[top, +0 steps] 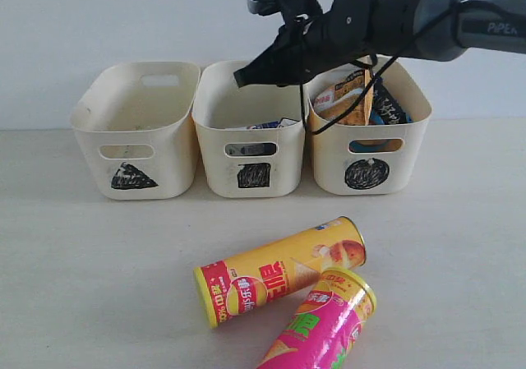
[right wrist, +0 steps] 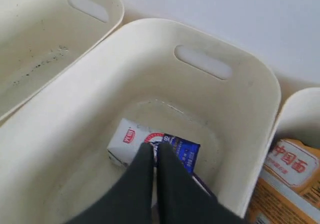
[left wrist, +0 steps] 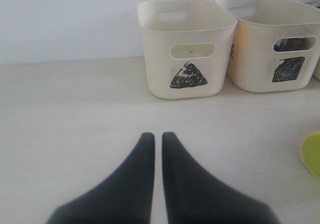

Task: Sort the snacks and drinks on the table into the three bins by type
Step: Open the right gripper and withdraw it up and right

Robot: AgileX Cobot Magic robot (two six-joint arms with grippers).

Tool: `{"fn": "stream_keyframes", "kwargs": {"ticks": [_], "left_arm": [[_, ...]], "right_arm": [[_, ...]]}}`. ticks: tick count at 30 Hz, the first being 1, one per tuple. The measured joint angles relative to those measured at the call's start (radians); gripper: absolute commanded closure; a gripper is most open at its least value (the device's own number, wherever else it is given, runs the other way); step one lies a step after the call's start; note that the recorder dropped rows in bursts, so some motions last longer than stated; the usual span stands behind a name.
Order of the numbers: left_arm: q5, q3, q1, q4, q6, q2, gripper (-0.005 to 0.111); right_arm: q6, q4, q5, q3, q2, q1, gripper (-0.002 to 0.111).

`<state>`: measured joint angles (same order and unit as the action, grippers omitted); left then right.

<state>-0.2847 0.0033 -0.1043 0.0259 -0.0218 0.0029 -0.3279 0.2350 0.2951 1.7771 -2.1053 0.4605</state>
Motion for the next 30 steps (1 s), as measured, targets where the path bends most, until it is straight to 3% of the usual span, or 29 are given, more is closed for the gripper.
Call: {"fn": "stream_keyframes", "kwargs": {"ticks": [30], "left_arm": [[0.000,0.000,0.000,0.000,0.000,0.000,0.102]], "right_arm": [[-0.033,-0.014,0.027,-0.439,0.459,-0.440,0.108]]}}
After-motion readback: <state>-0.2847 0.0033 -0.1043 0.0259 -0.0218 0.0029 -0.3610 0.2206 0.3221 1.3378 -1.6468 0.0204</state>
